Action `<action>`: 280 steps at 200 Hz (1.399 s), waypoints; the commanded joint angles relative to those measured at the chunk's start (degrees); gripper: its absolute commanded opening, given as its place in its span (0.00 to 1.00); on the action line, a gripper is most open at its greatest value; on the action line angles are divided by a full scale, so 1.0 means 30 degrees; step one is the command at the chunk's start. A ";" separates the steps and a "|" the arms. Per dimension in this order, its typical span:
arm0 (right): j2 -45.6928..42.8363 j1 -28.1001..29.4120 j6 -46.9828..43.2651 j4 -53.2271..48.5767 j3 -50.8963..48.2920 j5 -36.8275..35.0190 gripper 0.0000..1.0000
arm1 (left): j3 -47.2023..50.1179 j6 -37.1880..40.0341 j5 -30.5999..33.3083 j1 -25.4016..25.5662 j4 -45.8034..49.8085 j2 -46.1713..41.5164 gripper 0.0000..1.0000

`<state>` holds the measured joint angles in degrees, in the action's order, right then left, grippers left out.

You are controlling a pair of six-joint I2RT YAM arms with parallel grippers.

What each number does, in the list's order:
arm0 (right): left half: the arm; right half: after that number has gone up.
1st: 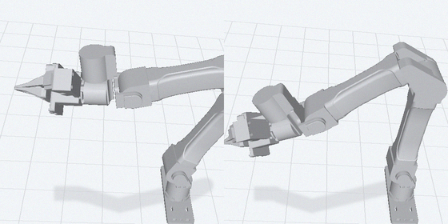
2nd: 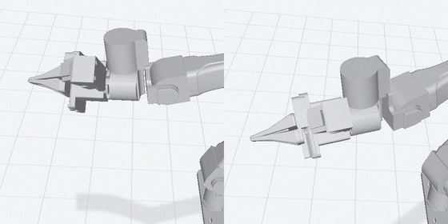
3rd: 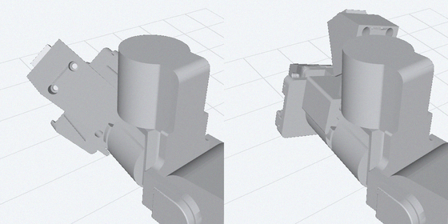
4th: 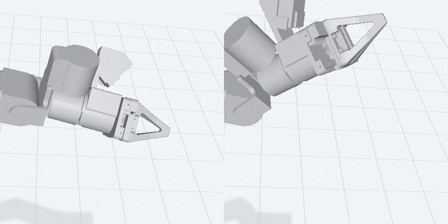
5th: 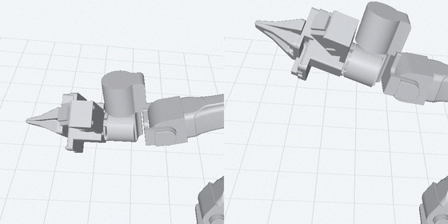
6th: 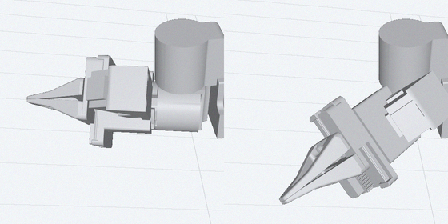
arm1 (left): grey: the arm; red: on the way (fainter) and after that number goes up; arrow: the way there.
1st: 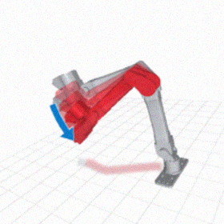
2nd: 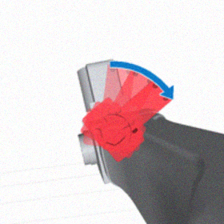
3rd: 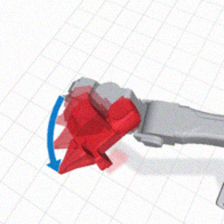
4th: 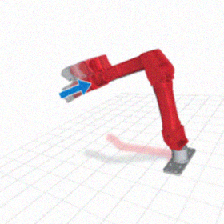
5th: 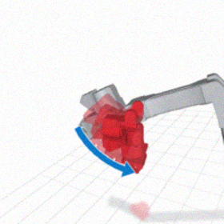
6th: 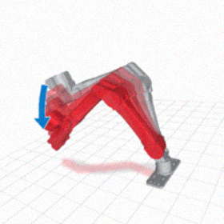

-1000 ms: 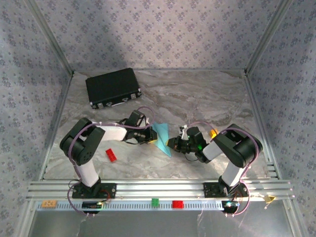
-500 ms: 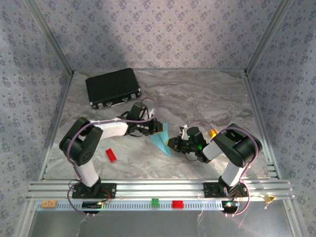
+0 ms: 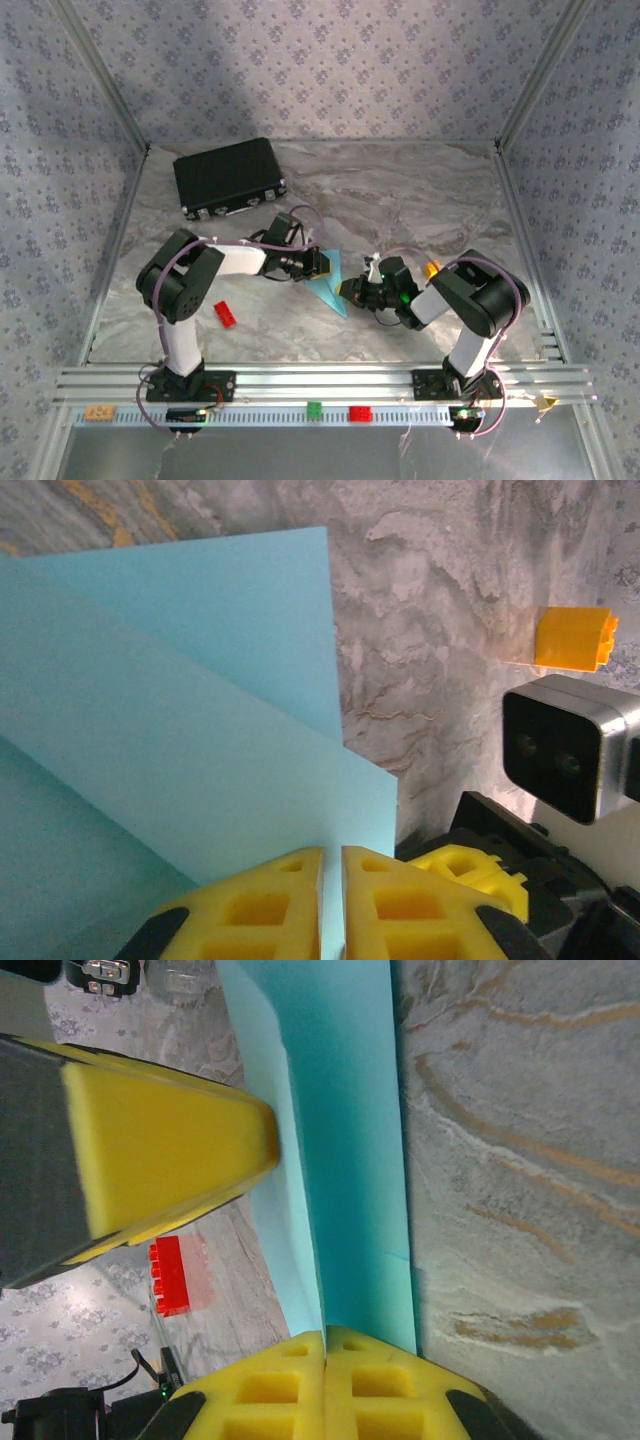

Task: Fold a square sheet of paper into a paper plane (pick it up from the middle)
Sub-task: Fourth fold the wing at the center of the table.

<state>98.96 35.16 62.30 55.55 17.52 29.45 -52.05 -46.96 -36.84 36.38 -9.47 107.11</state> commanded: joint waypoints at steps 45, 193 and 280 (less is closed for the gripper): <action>0.0969 -0.0030 0.0129 -0.1661 0.0154 -0.0981 0.05 | -0.0653 0.0552 -0.0055 -0.0129 0.0169 0.0713 0.12; 0.0844 -0.0067 0.0282 -0.1843 0.0304 -0.0814 0.08 | -0.1218 0.1380 0.0238 -0.0135 0.1888 0.1546 0.10; -0.2658 0.0641 -0.1255 -0.6353 0.0399 -0.1033 0.23 | -0.1179 0.1468 0.0275 -0.0144 0.1979 0.1621 0.09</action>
<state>93.38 36.51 60.93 44.99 19.51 28.25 -54.83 -43.94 -36.69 36.38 -6.09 110.06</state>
